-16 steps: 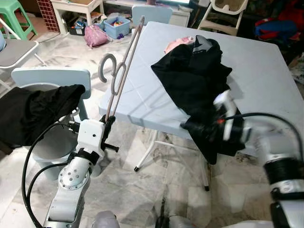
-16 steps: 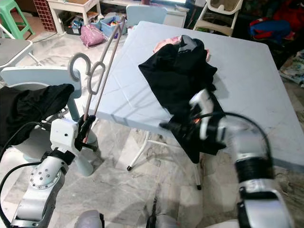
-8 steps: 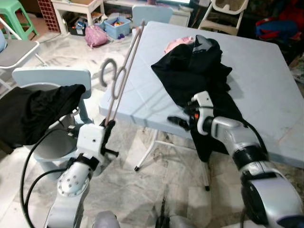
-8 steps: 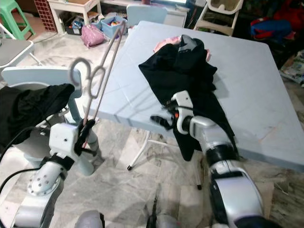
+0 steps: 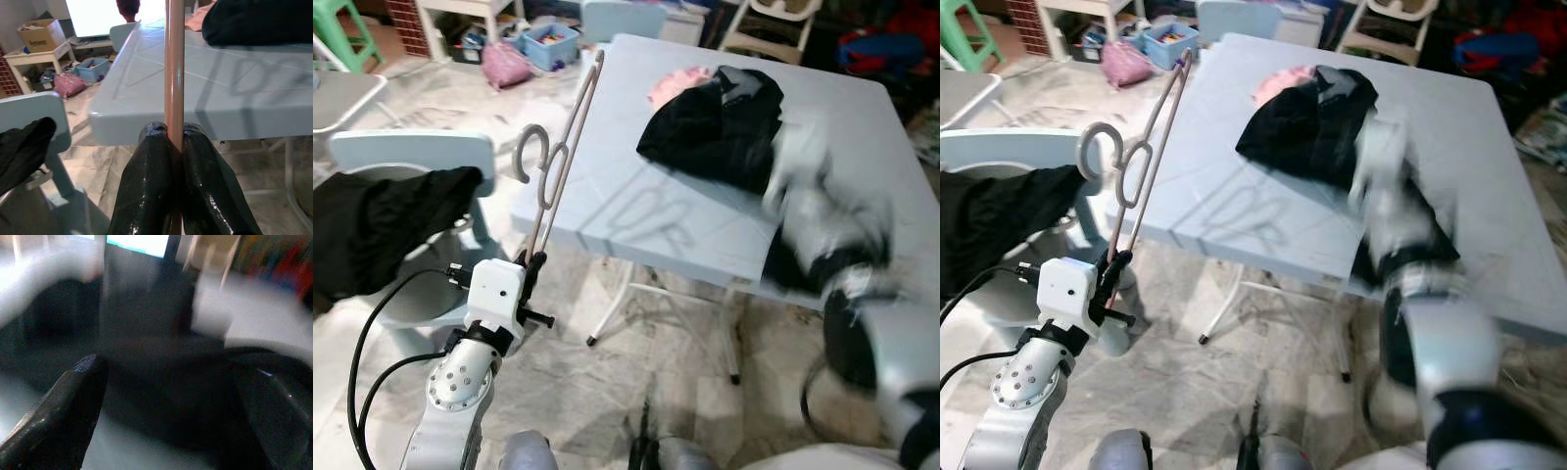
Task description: Hang hanger
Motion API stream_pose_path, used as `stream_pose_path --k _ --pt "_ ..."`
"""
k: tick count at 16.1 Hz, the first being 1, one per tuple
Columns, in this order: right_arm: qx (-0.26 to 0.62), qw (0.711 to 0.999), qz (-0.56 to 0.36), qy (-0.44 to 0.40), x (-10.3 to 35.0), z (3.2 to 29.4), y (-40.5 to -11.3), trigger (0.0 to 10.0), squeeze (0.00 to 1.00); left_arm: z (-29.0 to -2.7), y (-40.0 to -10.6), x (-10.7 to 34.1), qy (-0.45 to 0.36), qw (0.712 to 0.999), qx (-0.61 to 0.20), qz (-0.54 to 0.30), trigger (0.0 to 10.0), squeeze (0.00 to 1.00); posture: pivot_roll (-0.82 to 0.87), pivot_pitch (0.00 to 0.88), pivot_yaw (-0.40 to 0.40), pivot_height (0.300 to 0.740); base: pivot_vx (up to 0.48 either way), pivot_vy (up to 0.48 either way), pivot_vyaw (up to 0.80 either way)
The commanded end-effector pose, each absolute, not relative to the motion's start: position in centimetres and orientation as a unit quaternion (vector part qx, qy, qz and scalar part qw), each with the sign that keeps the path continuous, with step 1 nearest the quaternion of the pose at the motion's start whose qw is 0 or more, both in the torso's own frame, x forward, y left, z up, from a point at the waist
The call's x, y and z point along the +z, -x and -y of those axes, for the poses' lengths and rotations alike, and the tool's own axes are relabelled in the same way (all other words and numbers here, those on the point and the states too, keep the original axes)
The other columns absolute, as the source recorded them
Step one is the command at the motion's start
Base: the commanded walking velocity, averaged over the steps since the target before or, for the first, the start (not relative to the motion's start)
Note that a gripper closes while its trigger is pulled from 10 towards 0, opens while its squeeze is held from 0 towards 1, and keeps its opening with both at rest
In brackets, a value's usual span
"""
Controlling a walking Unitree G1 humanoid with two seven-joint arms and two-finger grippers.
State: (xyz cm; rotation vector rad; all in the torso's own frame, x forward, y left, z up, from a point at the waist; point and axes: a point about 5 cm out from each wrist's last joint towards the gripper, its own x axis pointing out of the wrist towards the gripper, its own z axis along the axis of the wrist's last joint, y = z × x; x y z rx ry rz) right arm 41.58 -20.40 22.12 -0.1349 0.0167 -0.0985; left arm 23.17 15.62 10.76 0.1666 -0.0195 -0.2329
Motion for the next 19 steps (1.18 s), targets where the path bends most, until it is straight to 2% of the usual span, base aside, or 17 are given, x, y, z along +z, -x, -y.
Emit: stream_pose_path --k 1,2,4,7,9,12,16,19 --pt "-0.053 0.996 0.034 0.062 24.0 20.4 -41.8 10.0 0.00 -15.3 -23.2 11.3 -0.087 0.989 -0.117 0.019 10.0 0.00 0.10 0.106 -0.105 0.740 0.000 0.000 0.00" --pt "-0.022 0.997 0.058 0.054 25.4 19.2 -42.1 10.0 0.00 -15.3 -23.3 11.3 -0.088 0.989 -0.117 0.020 10.0 0.00 0.10 0.099 -0.104 0.740 0.000 0.000 0.00" --pt "0.012 0.998 0.037 0.044 24.5 18.0 -42.2 10.0 0.00 -15.4 -23.5 11.3 -0.089 0.989 -0.116 0.021 10.0 0.00 0.10 0.092 -0.102 0.740 0.000 0.000 0.00" --pt "0.094 0.989 -0.098 0.060 17.7 17.3 -40.9 10.0 0.00 -15.5 -23.8 11.0 -0.100 0.989 -0.106 0.013 10.0 0.00 0.08 0.083 -0.087 0.740 0.000 0.000 0.00" --pt "0.111 0.983 -0.135 0.051 14.8 18.0 -39.7 10.0 0.00 -15.6 -24.0 10.9 -0.100 0.990 -0.103 0.011 10.0 0.00 0.07 0.075 -0.077 0.740 0.000 0.000 0.00" --pt "0.078 0.997 -0.016 0.004 14.1 19.2 -37.6 10.0 0.00 -16.2 -24.8 10.9 -0.100 0.992 -0.078 0.010 10.0 0.00 0.05 0.053 -0.062 0.740 0.000 0.000 0.00" --pt "0.080 0.995 0.061 0.018 13.1 17.0 -33.5 10.0 0.00 -16.2 -25.8 11.3 -0.094 0.992 -0.078 0.016 10.0 0.00 0.04 0.037 -0.049 0.740 0.000 0.000 0.00" --pt "0.083 0.994 0.070 0.011 13.1 15.5 -31.9 10.0 0.00 -16.2 -25.9 11.2 -0.091 0.992 -0.083 0.015 10.0 0.00 0.04 0.038 -0.047 0.740 0.000 0.191 0.00"
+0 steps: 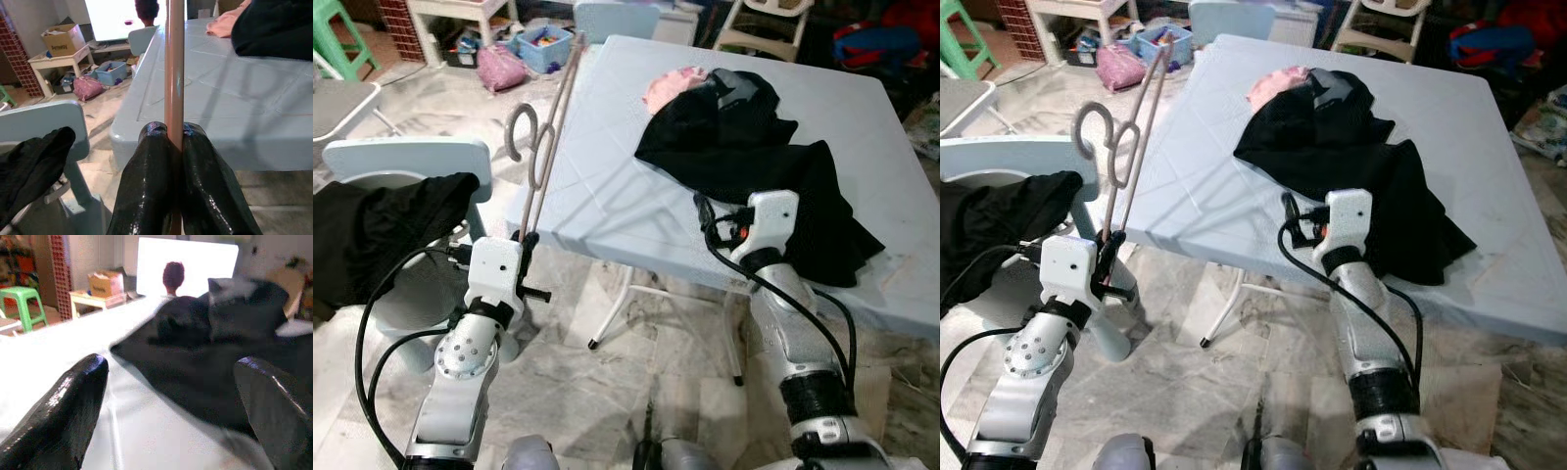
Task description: Hang hanger
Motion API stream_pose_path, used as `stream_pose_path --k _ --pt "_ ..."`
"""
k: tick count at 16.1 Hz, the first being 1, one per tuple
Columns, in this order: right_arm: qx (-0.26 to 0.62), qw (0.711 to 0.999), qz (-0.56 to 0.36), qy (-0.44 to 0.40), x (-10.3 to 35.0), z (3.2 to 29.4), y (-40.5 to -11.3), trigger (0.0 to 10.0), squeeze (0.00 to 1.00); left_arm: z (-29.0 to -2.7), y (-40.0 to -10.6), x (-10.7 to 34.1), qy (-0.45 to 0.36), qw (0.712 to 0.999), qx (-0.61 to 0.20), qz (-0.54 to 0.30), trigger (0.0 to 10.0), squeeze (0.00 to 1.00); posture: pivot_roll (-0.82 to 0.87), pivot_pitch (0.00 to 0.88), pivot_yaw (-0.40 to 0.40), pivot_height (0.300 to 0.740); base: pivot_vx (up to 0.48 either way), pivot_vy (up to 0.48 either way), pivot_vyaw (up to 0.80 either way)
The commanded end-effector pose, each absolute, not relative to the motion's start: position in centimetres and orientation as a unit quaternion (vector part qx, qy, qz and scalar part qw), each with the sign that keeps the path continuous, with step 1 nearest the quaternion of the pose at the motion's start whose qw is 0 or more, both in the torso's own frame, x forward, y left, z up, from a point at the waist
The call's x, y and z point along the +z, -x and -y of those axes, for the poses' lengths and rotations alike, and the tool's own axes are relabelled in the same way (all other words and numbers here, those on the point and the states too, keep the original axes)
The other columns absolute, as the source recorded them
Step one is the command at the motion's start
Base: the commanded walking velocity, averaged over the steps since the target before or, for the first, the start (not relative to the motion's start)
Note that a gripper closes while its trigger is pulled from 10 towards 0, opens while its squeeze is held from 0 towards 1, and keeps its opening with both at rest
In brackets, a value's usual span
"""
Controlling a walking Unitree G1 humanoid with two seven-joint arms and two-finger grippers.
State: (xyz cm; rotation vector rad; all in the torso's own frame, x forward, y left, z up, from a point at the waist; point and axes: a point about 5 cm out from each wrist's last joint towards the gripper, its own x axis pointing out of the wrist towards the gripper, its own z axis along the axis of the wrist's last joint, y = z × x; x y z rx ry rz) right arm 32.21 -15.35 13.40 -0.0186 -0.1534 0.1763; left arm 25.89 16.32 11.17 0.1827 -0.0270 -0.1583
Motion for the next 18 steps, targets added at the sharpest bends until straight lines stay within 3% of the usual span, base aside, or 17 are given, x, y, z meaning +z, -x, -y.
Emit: stream_pose_path --k 1,18 --pt "0.083 0.994 0.068 0.010 13.1 15.4 -31.8 10.0 0.00 -16.2 -25.8 11.2 -0.090 0.992 -0.086 0.015 10.0 0.00 0.04 0.040 -0.047 0.740 0.000 0.326 0.00" --pt "0.063 0.994 0.076 0.045 14.3 15.6 -31.7 10.0 0.00 -15.8 -26.5 10.7 -0.088 0.992 -0.092 -0.002 10.0 0.00 0.03 0.019 -0.059 0.740 0.000 0.480 0.00"
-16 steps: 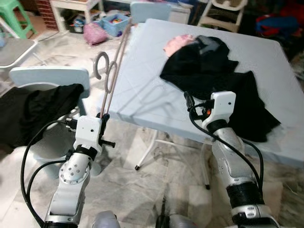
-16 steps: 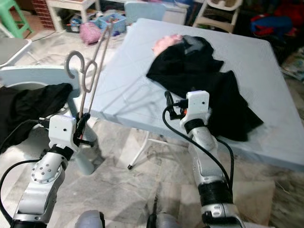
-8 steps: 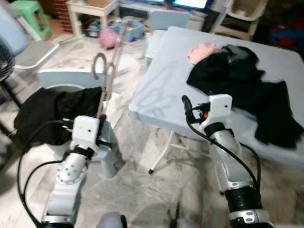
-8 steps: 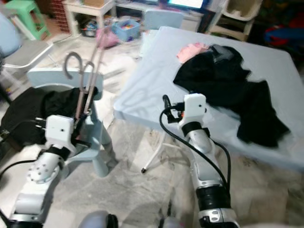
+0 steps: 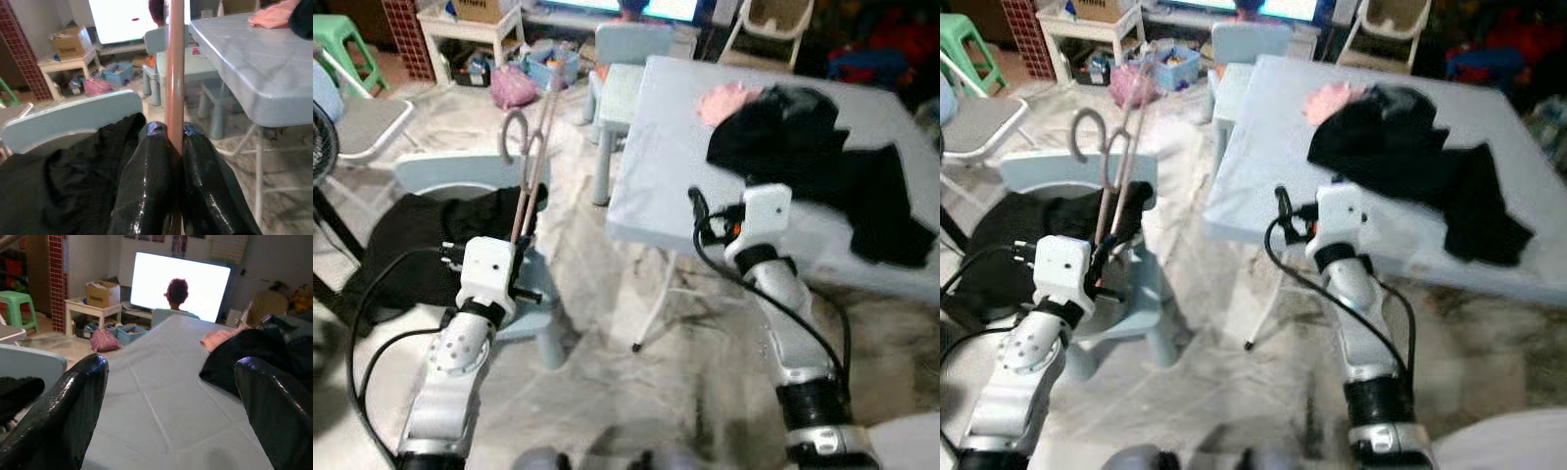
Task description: Hang hanger
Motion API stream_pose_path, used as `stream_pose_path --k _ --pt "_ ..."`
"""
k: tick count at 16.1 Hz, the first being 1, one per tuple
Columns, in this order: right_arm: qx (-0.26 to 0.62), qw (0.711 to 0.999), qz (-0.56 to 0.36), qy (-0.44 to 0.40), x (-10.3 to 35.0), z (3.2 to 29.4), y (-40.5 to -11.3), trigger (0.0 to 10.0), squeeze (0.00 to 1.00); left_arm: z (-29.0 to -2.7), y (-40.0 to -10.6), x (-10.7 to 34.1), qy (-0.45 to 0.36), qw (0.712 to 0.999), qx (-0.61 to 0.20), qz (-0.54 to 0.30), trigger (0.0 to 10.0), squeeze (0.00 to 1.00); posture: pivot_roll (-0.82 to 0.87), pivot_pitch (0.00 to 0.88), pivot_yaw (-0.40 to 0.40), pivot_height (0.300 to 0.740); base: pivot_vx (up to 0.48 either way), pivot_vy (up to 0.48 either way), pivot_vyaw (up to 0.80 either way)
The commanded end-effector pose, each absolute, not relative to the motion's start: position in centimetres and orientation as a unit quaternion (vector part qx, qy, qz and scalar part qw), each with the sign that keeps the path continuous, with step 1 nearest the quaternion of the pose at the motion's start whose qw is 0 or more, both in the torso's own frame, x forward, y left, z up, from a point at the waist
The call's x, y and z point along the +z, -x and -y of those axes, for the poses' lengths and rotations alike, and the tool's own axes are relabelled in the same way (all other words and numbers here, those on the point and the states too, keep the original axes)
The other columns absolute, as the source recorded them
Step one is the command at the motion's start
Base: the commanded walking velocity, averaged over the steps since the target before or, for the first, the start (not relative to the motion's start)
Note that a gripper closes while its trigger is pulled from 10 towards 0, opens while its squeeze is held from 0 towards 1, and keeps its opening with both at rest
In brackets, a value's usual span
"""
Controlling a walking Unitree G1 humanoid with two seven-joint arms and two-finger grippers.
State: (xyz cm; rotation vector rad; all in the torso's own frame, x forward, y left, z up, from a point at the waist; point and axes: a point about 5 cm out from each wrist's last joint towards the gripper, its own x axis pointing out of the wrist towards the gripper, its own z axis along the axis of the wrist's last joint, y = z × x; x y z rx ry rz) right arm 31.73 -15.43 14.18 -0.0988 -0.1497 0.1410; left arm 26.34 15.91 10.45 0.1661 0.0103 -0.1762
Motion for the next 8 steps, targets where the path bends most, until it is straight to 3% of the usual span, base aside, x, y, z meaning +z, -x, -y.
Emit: stream_pose_path --k 1,5,8 --pt "0.063 0.994 0.075 0.046 14.28 15.60 -31.74 10.0 0.00 -15.73 -26.49 10.64 -0.089 0.992 -0.092 -0.003 10.0 0.00 0.03 0.019 -0.059 0.740 0.000 0.480 0.00" --pt "0.062 0.994 0.073 0.049 14.26 15.70 -31.78 10.0 0.00 -15.71 -26.53 10.58 -0.095 0.991 -0.099 0.004 10.0 0.00 0.03 0.020 -0.061 0.740 0.000 0.480 0.00" --pt "0.060 0.995 0.069 0.050 14.09 15.82 -31.76 10.0 0.00 -15.44 -26.51 10.40 -0.100 0.989 -0.108 0.001 10.0 0.00 0.02 0.019 -0.061 0.740 0.000 0.000 0.00"
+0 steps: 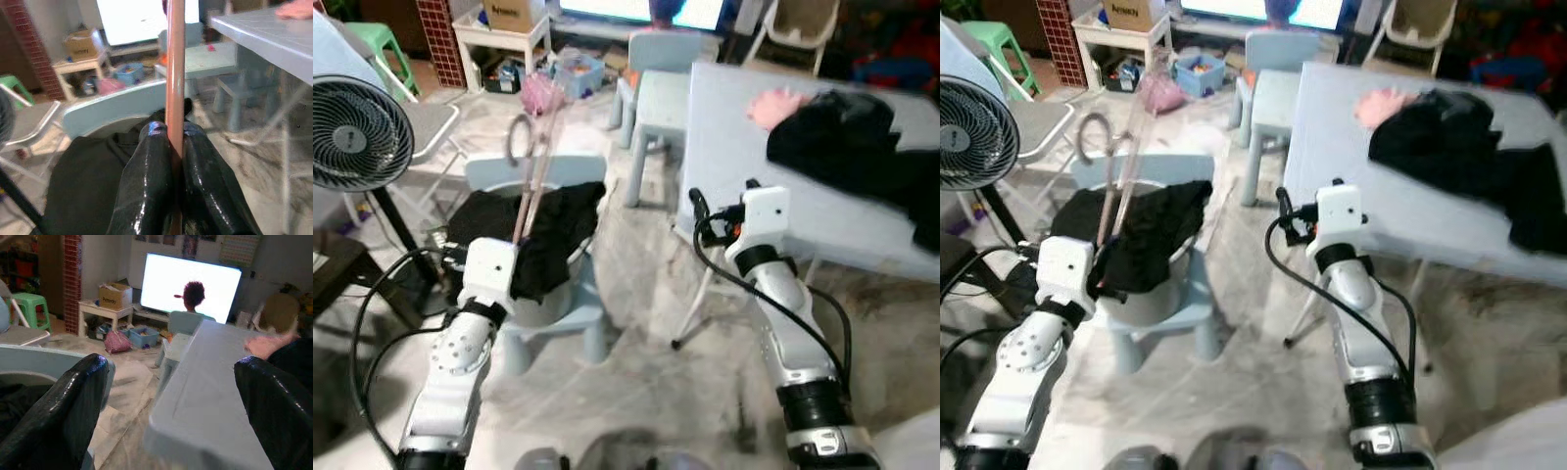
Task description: Hang hanger
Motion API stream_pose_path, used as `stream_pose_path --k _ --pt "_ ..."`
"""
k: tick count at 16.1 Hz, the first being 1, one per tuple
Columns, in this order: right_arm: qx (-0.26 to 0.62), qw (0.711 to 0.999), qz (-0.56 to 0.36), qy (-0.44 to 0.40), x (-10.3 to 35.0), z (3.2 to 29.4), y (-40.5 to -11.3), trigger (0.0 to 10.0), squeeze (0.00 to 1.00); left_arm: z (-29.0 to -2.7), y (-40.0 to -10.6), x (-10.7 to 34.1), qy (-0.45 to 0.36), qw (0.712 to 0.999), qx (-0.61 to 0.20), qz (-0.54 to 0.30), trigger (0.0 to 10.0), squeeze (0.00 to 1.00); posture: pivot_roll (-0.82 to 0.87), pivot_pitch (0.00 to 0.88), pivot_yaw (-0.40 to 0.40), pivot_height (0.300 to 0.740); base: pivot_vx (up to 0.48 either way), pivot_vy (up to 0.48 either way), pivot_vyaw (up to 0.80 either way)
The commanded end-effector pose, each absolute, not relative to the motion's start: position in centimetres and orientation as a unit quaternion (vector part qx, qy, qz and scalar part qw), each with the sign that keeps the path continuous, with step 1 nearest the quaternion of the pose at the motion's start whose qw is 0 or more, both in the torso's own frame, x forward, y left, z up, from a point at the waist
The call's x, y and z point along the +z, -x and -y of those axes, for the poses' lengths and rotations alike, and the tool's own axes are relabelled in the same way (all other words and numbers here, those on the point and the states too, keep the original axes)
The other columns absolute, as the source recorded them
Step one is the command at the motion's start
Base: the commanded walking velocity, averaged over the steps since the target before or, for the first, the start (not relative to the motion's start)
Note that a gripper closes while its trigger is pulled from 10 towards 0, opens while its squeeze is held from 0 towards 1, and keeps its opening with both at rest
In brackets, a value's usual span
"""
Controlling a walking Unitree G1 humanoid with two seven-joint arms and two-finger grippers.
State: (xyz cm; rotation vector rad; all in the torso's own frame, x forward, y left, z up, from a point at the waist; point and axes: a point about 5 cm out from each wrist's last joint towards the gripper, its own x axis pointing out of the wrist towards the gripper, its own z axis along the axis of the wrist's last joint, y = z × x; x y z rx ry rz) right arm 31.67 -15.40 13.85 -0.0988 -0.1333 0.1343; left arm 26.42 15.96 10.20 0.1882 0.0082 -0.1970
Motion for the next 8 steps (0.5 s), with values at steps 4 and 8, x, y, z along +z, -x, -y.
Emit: stream_pose_path --k 4,8 --pt "0.094 0.991 0.052 0.075 13.5 15.9 -31.6 10.0 0.00 -15.0 -26.2 9.8 -0.098 0.979 -0.176 -0.026 10.0 0.00 0.02 0.019 -0.059 0.740 0.000 0.000 0.00" --pt "0.226 0.957 0.030 0.180 14.0 18.0 -32.4 10.0 0.00 -15.4 -25.2 8.5 -0.095 0.946 -0.292 -0.106 10.0 0.00 0.01 0.027 -0.055 0.740 0.000 0.000 0.00"
